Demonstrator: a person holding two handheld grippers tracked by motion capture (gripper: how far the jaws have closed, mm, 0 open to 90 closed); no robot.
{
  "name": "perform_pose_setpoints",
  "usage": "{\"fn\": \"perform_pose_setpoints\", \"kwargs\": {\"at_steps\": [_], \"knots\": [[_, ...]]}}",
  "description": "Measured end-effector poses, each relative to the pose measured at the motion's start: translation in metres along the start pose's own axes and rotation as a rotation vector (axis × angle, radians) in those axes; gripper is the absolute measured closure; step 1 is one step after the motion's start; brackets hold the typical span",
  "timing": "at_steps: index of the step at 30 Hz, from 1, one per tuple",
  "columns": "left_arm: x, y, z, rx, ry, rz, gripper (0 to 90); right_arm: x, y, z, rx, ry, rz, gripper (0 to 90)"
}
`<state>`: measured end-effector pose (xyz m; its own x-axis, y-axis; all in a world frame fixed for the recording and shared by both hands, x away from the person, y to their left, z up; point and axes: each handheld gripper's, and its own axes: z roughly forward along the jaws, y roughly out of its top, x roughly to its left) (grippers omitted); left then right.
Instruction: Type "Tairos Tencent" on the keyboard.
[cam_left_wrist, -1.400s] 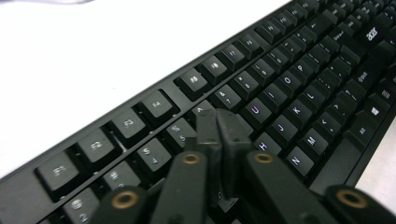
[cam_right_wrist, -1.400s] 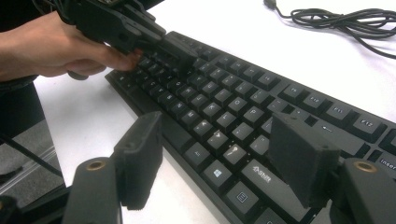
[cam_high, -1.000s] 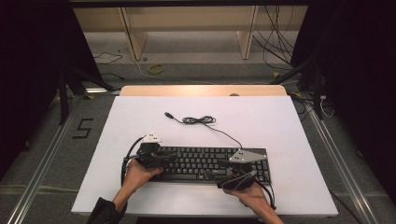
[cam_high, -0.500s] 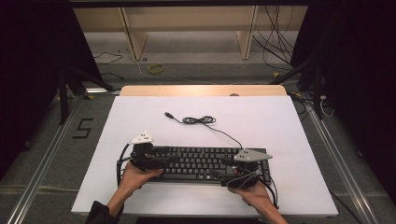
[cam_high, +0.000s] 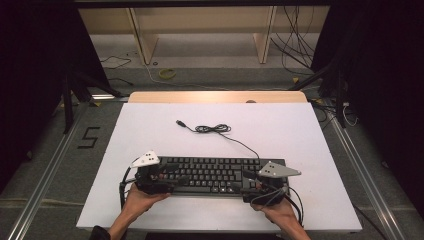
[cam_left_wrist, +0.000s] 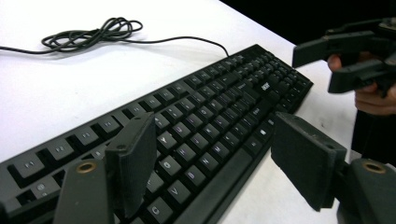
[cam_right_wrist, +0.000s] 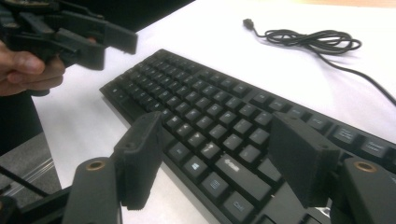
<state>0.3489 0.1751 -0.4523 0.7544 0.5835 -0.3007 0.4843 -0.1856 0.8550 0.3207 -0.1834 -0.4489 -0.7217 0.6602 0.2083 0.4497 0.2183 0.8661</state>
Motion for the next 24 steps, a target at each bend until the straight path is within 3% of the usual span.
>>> {"fn": "perform_pose_setpoints", "kwargs": {"at_steps": [4, 12, 24], "knots": [[-0.001, -0.004, -0.005, -0.010, -0.003, 0.001, 30.2, -0.003, -0.003, -0.007, -0.012, -0.009, 0.008, 36.1], [-0.002, -0.011, -0.014, -0.028, 0.000, -0.004, 29.4, -0.006, -0.012, -0.020, -0.013, -0.053, -0.025, 35.8], [-0.007, -0.018, -0.020, -0.037, -0.005, -0.011, 27.6, -0.013, -0.022, -0.038, -0.036, -0.086, -0.002, 35.5]]}}
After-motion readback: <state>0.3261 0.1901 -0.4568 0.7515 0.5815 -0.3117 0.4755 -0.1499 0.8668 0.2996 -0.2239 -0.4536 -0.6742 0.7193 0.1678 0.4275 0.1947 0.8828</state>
